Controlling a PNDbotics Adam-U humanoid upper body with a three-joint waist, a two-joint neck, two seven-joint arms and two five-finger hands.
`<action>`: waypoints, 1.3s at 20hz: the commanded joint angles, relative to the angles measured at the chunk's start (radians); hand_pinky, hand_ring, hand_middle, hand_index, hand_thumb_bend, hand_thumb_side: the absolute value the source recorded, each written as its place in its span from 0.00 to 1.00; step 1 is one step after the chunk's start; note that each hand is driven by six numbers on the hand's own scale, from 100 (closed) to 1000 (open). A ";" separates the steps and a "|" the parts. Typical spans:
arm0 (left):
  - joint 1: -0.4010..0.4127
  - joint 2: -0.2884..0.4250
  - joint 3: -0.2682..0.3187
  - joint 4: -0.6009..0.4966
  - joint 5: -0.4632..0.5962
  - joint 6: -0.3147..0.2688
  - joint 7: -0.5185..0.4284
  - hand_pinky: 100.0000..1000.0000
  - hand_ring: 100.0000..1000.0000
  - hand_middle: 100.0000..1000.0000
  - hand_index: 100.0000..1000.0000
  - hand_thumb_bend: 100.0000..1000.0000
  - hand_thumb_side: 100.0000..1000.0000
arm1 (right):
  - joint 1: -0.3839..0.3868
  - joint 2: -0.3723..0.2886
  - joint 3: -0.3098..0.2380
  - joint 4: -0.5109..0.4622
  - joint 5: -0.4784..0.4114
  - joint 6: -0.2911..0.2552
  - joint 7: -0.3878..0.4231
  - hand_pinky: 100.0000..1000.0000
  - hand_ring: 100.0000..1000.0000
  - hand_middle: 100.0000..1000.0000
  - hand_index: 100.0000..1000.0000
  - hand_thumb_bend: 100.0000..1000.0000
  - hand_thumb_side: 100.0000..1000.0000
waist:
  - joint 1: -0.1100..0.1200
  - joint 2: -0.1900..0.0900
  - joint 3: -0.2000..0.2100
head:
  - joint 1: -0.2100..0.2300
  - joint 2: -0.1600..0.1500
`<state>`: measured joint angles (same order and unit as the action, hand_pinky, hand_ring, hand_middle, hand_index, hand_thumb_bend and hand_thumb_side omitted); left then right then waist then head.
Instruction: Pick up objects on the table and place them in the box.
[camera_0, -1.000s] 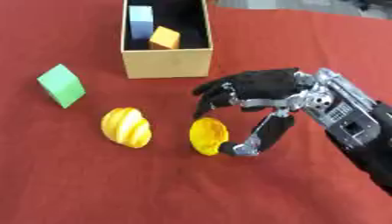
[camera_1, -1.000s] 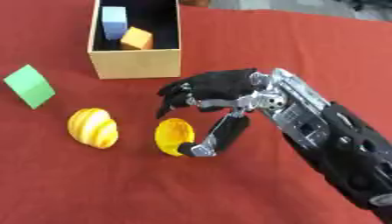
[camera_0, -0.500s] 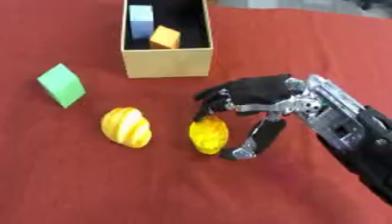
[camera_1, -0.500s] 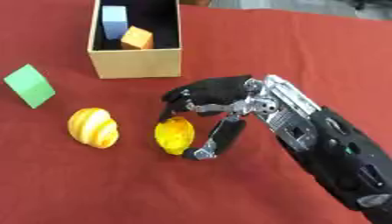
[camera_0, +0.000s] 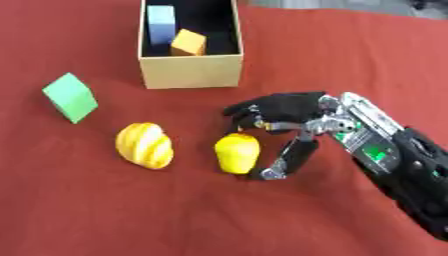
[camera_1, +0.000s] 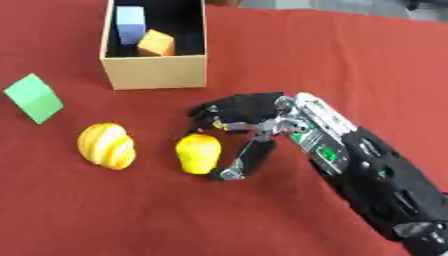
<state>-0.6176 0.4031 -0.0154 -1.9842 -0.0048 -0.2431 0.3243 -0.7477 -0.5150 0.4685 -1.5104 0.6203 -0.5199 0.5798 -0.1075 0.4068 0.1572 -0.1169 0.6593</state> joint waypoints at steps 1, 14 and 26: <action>-0.014 0.010 -0.001 -0.016 0.001 0.001 -0.004 0.71 0.73 0.73 0.84 0.17 0.68 | -0.006 -0.025 -0.004 -0.025 -0.022 0.008 -0.025 0.86 0.97 0.58 0.78 0.13 0.43 | 0.007 -0.019 -0.002 | -0.003 -0.004; -0.007 0.017 -0.002 -0.016 0.000 0.005 -0.008 0.71 0.73 0.73 0.84 0.17 0.68 | -0.020 -0.109 -0.047 -0.224 -0.182 0.110 -0.133 0.80 0.86 0.43 0.62 0.00 0.25 | 0.003 -0.028 -0.014 | 0.005 -0.009; -0.004 0.019 -0.002 -0.016 -0.003 0.004 -0.006 0.71 0.74 0.73 0.84 0.17 0.68 | -0.256 -0.154 -0.189 -0.231 -0.385 0.235 -0.105 0.79 0.84 0.43 0.62 0.00 0.13 | -0.003 -0.034 -0.015 | -0.008 -0.010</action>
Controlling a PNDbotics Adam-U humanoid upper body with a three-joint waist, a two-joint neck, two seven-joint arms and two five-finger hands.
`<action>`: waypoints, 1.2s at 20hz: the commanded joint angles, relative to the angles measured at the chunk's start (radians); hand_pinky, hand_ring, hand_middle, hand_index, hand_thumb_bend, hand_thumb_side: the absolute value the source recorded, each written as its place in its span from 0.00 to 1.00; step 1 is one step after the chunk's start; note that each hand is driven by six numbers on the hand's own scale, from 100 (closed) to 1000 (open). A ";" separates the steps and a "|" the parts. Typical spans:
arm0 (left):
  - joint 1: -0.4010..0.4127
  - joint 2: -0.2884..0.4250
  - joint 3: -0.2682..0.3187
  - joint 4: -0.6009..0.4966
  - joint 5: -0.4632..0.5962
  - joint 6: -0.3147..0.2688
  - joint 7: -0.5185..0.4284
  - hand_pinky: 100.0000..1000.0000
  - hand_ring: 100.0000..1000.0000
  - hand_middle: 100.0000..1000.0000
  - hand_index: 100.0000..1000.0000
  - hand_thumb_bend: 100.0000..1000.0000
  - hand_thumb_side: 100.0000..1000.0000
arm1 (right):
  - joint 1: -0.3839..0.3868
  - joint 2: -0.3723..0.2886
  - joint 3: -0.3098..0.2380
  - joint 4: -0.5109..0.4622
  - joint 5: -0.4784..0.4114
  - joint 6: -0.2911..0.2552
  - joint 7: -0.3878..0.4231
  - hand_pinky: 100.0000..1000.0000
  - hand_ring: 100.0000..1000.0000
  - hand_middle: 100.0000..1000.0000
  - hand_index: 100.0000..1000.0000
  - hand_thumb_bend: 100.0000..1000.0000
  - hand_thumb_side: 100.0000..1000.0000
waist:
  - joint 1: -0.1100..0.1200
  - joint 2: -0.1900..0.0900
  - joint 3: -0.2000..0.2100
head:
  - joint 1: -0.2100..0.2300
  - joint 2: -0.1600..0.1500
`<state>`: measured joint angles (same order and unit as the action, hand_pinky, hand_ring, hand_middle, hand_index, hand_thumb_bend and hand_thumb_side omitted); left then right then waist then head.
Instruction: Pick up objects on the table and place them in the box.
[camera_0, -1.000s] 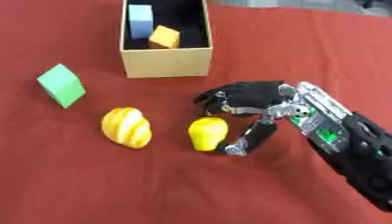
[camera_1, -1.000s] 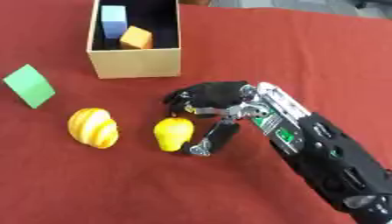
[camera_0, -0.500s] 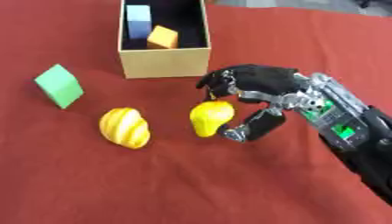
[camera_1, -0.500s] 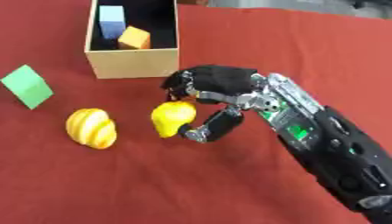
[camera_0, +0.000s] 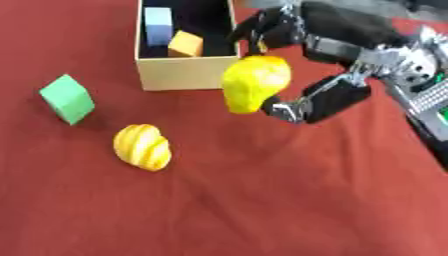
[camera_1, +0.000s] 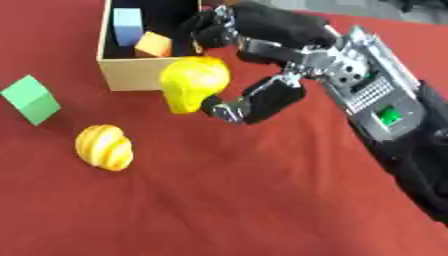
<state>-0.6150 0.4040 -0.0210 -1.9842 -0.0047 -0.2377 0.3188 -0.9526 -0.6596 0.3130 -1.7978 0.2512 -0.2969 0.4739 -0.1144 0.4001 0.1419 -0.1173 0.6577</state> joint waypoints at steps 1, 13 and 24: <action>-0.006 0.018 0.003 -0.016 -0.003 -0.001 -0.001 0.71 0.74 0.73 0.84 0.17 0.68 | -0.074 0.001 -0.036 0.100 -0.011 0.005 0.002 0.79 0.84 0.43 0.62 0.00 0.13 | 0.004 -0.028 0.001 | -0.009 -0.008; -0.024 0.007 -0.004 -0.016 0.003 -0.004 -0.008 0.71 0.74 0.73 0.84 0.17 0.68 | -0.233 0.136 -0.105 0.352 0.107 0.052 -0.006 0.79 0.84 0.43 0.63 0.00 0.11 | -0.005 -0.017 0.025 | -0.032 -0.033; -0.053 -0.010 -0.014 -0.016 0.013 -0.011 -0.019 0.71 0.74 0.73 0.84 0.18 0.67 | -0.311 0.251 -0.129 0.633 0.280 -0.020 -0.080 0.81 0.85 0.45 0.65 0.00 0.13 | -0.018 -0.001 0.055 | -0.058 -0.048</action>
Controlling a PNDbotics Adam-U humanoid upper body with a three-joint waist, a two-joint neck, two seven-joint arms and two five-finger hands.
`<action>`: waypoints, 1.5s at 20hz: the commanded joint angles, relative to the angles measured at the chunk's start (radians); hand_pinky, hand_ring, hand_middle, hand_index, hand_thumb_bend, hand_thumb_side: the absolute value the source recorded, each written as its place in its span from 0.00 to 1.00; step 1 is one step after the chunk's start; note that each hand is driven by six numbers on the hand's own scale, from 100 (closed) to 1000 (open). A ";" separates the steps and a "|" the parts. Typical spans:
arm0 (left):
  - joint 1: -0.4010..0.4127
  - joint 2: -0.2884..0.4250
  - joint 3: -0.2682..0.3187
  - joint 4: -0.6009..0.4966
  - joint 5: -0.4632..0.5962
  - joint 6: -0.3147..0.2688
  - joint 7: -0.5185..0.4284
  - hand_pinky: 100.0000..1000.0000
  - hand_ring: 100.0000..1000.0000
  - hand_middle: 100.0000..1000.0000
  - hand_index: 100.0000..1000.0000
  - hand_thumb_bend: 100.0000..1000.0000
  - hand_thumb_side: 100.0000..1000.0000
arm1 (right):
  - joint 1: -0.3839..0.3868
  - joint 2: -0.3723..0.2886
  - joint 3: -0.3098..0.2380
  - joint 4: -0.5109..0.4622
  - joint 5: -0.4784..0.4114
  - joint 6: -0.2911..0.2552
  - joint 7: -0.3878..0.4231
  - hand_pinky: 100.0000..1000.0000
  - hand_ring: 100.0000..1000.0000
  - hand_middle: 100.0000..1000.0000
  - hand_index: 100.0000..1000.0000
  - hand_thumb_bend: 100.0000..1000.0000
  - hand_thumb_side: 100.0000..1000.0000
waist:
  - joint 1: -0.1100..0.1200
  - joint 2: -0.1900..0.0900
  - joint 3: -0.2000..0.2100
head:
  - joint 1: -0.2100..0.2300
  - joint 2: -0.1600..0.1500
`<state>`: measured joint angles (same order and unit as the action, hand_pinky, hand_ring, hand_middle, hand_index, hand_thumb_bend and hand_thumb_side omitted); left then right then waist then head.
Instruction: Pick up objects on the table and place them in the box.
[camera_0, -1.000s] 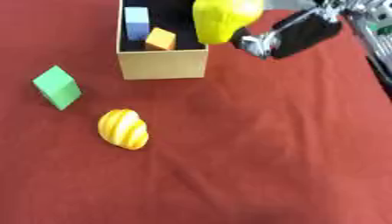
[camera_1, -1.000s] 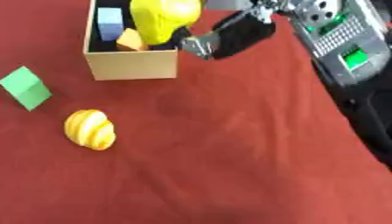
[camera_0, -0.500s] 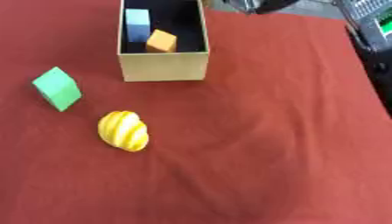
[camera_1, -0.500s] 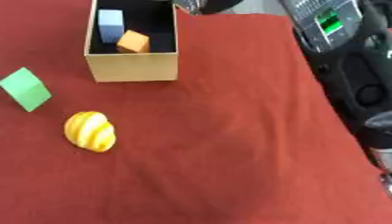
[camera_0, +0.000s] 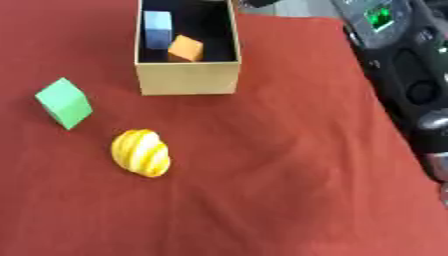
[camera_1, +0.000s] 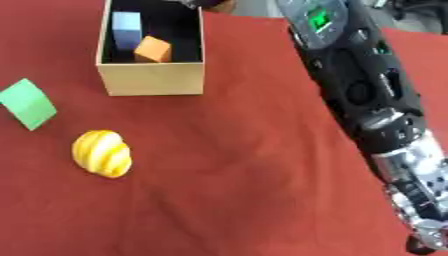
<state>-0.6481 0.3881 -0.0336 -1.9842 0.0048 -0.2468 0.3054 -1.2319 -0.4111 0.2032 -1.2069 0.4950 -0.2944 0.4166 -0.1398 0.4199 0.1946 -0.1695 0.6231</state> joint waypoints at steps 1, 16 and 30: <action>-0.021 0.005 -0.002 -0.016 0.004 -0.002 -0.007 0.71 0.74 0.73 0.84 0.18 0.67 | -0.036 0.010 -0.020 0.066 0.051 -0.037 -0.032 0.81 0.86 0.46 0.65 0.00 0.13 | 0.006 -0.020 0.004 | -0.006 -0.014; -0.021 0.002 -0.008 -0.016 0.010 0.003 -0.016 0.71 0.74 0.74 0.84 0.18 0.68 | -0.063 0.037 -0.035 0.217 0.273 -0.182 -0.116 0.87 1.00 0.81 0.89 0.28 0.43 | 0.004 -0.023 0.007 | -0.004 -0.011; -0.016 0.003 -0.010 -0.016 0.012 0.008 -0.021 0.71 0.74 0.74 0.84 0.18 0.67 | -0.051 0.039 -0.025 0.177 0.336 -0.231 -0.142 0.87 1.00 0.80 0.89 0.29 0.40 | 0.006 -0.031 0.000 | 0.006 -0.007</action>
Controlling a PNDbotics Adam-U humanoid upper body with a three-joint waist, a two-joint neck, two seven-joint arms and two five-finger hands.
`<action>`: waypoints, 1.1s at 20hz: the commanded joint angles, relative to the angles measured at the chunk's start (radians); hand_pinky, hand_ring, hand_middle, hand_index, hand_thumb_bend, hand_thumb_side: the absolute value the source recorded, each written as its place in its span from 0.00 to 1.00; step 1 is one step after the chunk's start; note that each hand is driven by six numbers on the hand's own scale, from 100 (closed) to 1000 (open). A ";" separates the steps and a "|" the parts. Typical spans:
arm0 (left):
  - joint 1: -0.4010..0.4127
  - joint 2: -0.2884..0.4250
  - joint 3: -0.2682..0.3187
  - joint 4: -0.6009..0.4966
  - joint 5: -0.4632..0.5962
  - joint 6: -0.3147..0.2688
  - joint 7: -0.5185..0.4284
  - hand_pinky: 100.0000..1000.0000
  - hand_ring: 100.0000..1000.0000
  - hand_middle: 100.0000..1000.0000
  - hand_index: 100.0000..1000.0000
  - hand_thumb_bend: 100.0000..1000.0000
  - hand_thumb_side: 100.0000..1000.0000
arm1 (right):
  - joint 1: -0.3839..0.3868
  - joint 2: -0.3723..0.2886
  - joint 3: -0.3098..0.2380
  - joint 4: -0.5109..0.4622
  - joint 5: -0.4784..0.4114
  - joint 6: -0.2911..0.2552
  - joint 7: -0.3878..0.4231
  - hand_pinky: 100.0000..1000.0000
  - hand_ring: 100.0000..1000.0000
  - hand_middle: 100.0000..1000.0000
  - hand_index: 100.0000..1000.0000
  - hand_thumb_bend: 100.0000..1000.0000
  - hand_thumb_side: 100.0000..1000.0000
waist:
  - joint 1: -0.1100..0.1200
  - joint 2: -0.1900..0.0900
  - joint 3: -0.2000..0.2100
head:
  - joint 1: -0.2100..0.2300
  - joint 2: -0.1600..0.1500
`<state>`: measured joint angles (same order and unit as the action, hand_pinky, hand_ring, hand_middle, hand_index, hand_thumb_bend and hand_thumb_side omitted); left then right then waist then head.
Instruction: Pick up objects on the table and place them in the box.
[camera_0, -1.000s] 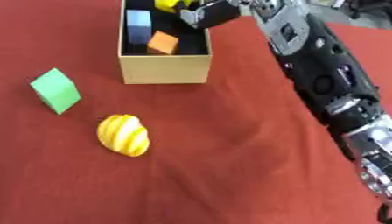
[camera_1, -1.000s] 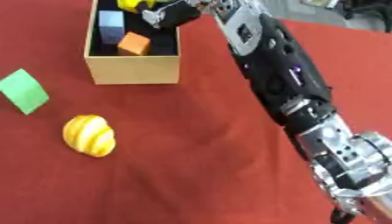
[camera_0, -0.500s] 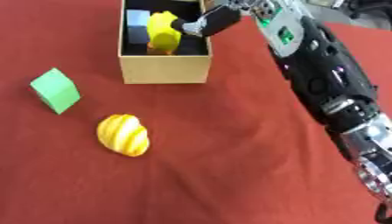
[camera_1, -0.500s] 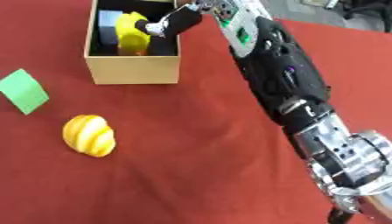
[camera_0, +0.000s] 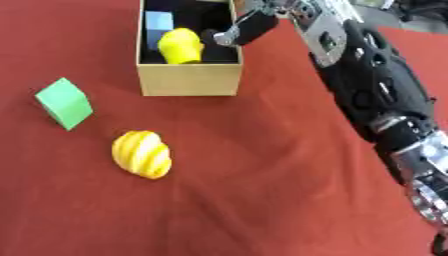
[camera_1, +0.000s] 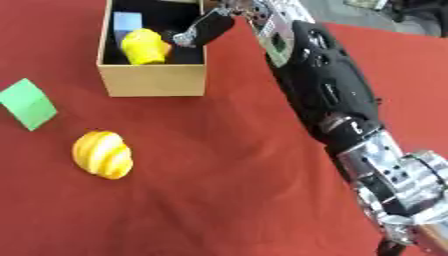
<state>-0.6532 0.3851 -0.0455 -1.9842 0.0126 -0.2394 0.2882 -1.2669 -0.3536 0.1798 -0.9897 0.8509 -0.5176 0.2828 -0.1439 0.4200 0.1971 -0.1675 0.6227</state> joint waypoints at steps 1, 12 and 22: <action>-0.009 0.007 0.002 -0.016 0.004 0.000 -0.004 0.71 0.74 0.74 0.84 0.18 0.68 | -0.011 -0.027 0.000 -0.057 -0.034 -0.010 -0.016 0.86 1.00 0.78 0.88 0.23 0.45 | 0.010 -0.033 -0.004 | 0.005 -0.005; 0.016 0.026 0.010 -0.016 -0.007 0.006 0.007 0.71 0.74 0.74 0.84 0.17 0.68 | 0.110 -0.206 -0.055 -0.336 -0.210 -0.025 -0.182 0.86 0.96 0.69 0.82 0.00 0.49 | 0.030 -0.046 -0.057 | 0.057 0.002; 0.026 0.083 0.016 -0.016 -0.033 0.022 0.017 0.71 0.74 0.74 0.84 0.16 0.68 | 0.360 -0.339 -0.137 -0.600 -0.373 -0.035 -0.344 0.87 0.94 0.69 0.82 0.00 0.74 | 0.072 -0.052 -0.088 | 0.091 0.009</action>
<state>-0.6198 0.4327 -0.0379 -1.9842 -0.0105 -0.2216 0.3043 -0.8960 -0.6531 0.0651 -1.5425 0.5033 -0.5540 -0.0398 -0.0756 0.3976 0.1101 -0.0800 0.6277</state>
